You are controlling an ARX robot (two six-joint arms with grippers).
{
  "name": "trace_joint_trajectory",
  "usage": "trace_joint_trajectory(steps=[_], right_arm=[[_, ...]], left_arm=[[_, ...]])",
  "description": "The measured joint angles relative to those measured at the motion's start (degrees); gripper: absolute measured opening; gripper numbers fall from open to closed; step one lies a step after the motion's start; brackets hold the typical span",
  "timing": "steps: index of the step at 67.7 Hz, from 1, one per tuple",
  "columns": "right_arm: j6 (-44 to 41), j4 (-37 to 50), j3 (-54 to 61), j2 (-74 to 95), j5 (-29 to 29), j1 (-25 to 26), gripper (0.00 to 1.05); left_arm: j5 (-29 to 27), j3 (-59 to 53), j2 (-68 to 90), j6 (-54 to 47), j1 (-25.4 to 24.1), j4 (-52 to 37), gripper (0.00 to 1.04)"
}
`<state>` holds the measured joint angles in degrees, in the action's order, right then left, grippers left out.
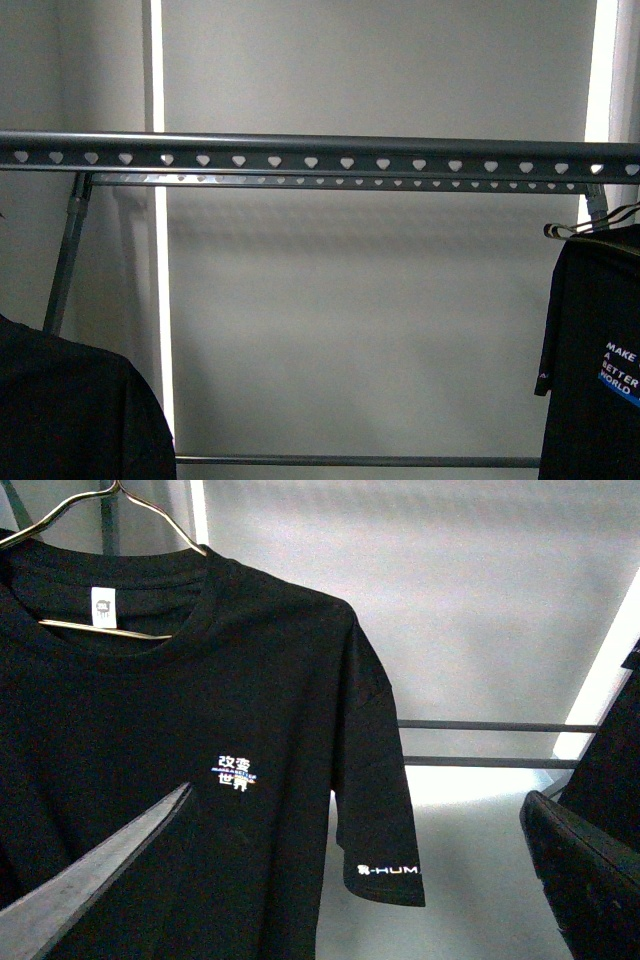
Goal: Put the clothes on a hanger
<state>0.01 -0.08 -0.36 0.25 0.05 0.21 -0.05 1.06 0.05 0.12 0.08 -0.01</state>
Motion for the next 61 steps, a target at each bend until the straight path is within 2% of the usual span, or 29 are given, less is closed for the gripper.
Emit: trace_joint_trajectory(steps=[3, 24, 26, 29, 31, 38, 46, 61], right_arm=[[0.0, 0.0, 0.0, 0.0, 0.0, 0.0, 0.99], [0.0, 0.0, 0.0, 0.0, 0.0, 0.0, 0.97], [0.0, 0.0, 0.0, 0.0, 0.0, 0.0, 0.97], [0.0, 0.0, 0.0, 0.0, 0.0, 0.0, 0.97], [0.0, 0.0, 0.0, 0.0, 0.1, 0.0, 0.97], [0.0, 0.0, 0.0, 0.0, 0.0, 0.0, 0.97], [0.0, 0.0, 0.0, 0.0, 0.0, 0.0, 0.97], [0.0, 0.0, 0.0, 0.0, 0.0, 0.0, 0.97]], left_arm=[[0.0, 0.0, 0.0, 0.0, 0.0, 0.0, 0.98], [0.1, 0.0, 0.0, 0.0, 0.0, 0.0, 0.98], [2.8, 0.3, 0.8, -0.2, -1.1, 0.9, 0.98], [10.5, 1.0, 3.9, 0.0, -2.6, 1.4, 0.98], [11.2, 1.6, 7.7, 0.5, -2.6, 0.2, 0.98], [5.6, 5.4, 20.6, 4.5, -0.3, -6.8, 0.98], [-1.4, 15.3, 37.8, 14.4, 1.7, -15.8, 0.98], [-5.6, 34.3, 64.3, 35.1, 2.1, -15.7, 0.98]])
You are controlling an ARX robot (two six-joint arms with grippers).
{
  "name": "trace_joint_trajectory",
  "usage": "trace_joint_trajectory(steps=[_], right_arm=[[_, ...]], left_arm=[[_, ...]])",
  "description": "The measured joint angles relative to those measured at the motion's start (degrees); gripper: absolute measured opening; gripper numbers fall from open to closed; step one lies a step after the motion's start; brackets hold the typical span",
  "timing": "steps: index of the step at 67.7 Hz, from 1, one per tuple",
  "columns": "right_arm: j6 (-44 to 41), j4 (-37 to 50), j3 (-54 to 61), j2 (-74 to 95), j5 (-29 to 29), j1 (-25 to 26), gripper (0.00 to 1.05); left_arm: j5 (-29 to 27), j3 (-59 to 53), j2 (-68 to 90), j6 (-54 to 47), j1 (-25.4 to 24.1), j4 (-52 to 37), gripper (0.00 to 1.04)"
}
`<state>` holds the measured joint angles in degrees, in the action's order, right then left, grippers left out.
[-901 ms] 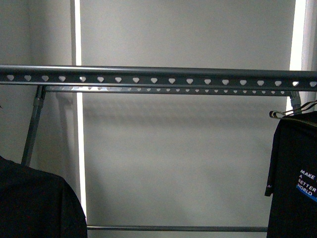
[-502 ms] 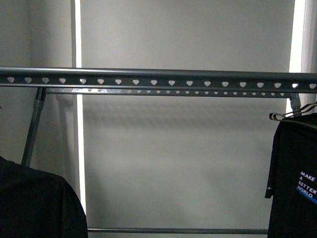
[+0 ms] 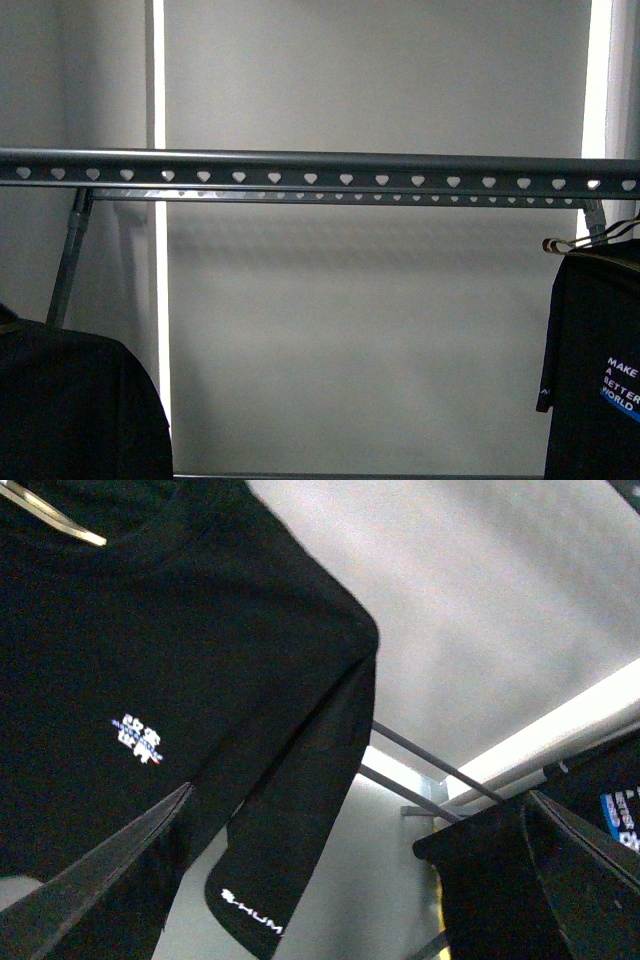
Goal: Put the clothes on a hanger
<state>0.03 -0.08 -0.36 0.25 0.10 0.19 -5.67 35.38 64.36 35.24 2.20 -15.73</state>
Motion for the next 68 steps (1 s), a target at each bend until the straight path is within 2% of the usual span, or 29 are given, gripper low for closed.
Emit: trace_joint_trajectory(steps=[10, 26, 30, 40, 58, 60, 68], right_arm=[[0.0, 0.0, 0.0, 0.0, 0.0, 0.0, 0.97], [0.0, 0.0, 0.0, 0.0, 0.0, 0.0, 0.97], [0.0, 0.0, 0.0, 0.0, 0.0, 0.0, 0.97], [0.0, 0.0, 0.0, 0.0, 0.0, 0.0, 0.97], [0.0, 0.0, 0.0, 0.0, 0.0, 0.0, 0.97], [0.0, 0.0, 0.0, 0.0, 0.0, 0.0, 0.97], [0.0, 0.0, 0.0, 0.0, 0.0, 0.0, 0.97]], left_arm=[[-4.9, 10.6, 12.2, 5.3, 0.1, -1.6, 0.98], [-9.6, 24.1, 24.7, 5.9, 0.1, -1.0, 0.98], [-12.3, 27.1, 27.7, 5.6, 0.1, -1.3, 0.98], [-16.8, 32.2, 32.9, 2.3, 0.4, -3.7, 0.98], [-20.2, 36.4, 38.4, 0.7, 0.0, -3.2, 0.98], [-20.5, 36.6, 38.8, 0.4, -0.2, -3.0, 0.96], [-21.2, 37.1, 39.6, 0.1, -0.7, -2.4, 0.73]])
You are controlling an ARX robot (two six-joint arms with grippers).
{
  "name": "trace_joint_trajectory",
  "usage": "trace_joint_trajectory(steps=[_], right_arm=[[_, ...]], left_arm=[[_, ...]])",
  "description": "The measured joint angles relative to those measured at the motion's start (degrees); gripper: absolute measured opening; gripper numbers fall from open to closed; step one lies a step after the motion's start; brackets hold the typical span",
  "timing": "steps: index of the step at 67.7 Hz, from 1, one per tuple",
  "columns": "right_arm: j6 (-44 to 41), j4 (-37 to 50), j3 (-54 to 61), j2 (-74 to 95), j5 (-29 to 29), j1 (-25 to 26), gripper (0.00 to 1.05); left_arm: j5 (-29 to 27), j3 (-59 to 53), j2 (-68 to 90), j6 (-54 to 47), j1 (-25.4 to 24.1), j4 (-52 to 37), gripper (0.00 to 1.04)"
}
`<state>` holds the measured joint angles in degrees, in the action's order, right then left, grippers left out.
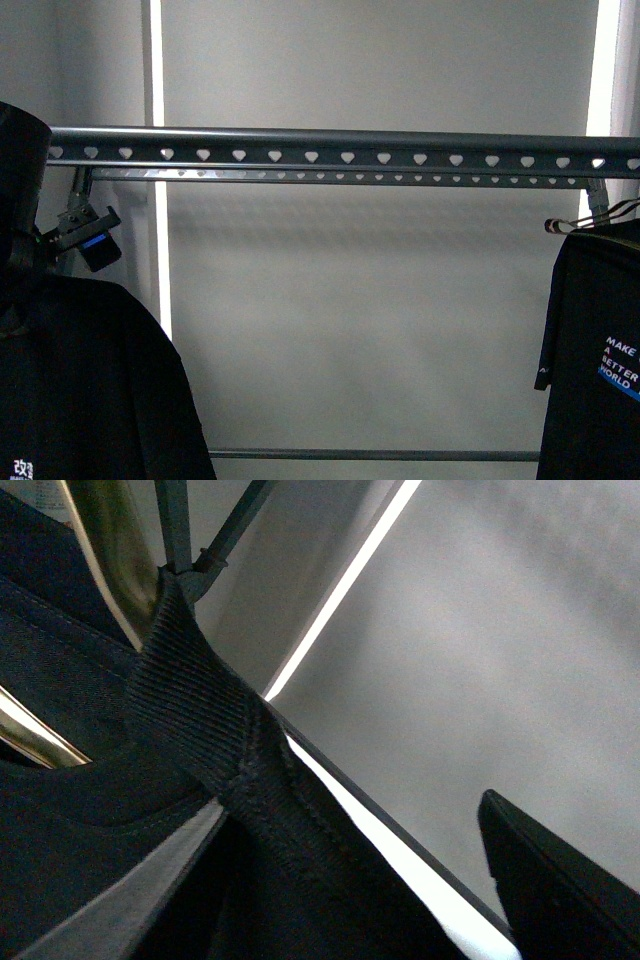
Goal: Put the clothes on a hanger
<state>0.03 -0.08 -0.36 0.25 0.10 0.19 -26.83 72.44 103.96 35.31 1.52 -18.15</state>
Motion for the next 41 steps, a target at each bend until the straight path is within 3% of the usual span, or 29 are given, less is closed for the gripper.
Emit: trace_joint_trajectory(steps=[14, 23, 31, 41], right_arm=[[0.0, 0.0, 0.0, 0.0, 0.0, 0.0, 0.97], [0.0, 0.0, 0.0, 0.0, 0.0, 0.0, 0.97], [0.0, 0.0, 0.0, 0.0, 0.0, 0.0, 0.97], [0.0, 0.0, 0.0, 0.0, 0.0, 0.0, 0.97]], left_arm=[[0.2, 0.0, 0.0, -0.7, -0.7, 0.2, 0.34], [1.4, -0.1, 0.0, 1.5, -1.0, 0.8, 0.16], [3.0, -1.9, -0.4, 4.8, -1.1, 1.3, 0.08], [6.2, -6.4, -3.0, 4.8, -1.1, 1.3, 0.06]])
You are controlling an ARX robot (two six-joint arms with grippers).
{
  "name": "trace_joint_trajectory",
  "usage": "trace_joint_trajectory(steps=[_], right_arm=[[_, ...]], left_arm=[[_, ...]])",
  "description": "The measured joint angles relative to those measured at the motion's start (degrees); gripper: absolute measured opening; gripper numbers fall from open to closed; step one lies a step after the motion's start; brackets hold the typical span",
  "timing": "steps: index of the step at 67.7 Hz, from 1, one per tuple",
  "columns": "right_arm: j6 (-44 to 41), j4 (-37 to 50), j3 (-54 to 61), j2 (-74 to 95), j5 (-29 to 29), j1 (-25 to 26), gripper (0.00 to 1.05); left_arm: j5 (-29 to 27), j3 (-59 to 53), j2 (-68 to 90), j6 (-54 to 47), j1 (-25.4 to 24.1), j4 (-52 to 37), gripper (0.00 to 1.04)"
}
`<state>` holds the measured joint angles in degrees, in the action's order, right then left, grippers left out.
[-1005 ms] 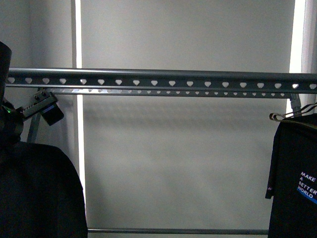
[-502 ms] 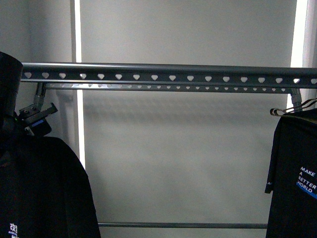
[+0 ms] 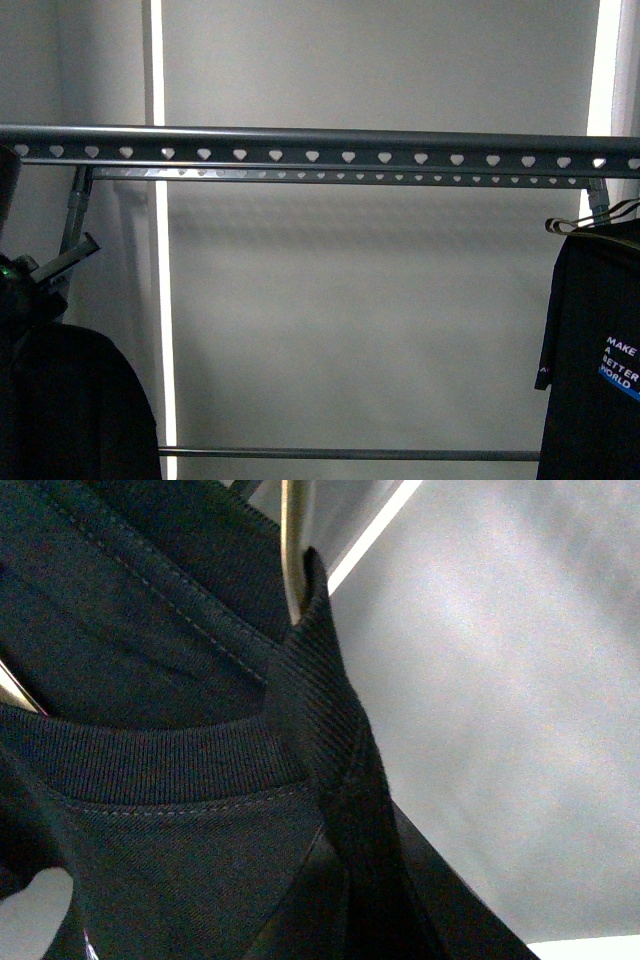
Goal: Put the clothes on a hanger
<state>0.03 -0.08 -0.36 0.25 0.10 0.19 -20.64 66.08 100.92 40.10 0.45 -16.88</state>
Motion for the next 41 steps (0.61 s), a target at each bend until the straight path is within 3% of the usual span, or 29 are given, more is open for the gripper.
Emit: trace_joint_trajectory(steps=[18, 24, 29, 41], right_arm=[[0.0, 0.0, 0.0, 0.0, 0.0, 0.0, 0.97], [0.0, 0.0, 0.0, 0.0, 0.0, 0.0, 0.97], [0.0, 0.0, 0.0, 0.0, 0.0, 0.0, 0.97], [0.0, 0.0, 0.0, 0.0, 0.0, 0.0, 0.97]], left_arm=[[11.5, -11.0, -12.5, -7.7, 0.3, 1.5, 0.05], [18.4, -14.9, -17.5, -13.9, 1.3, 3.8, 0.05], [27.4, -18.4, -22.5, -23.8, 2.2, 8.3, 0.05], [42.4, -20.0, -26.8, -40.1, 0.5, 9.5, 0.05]])
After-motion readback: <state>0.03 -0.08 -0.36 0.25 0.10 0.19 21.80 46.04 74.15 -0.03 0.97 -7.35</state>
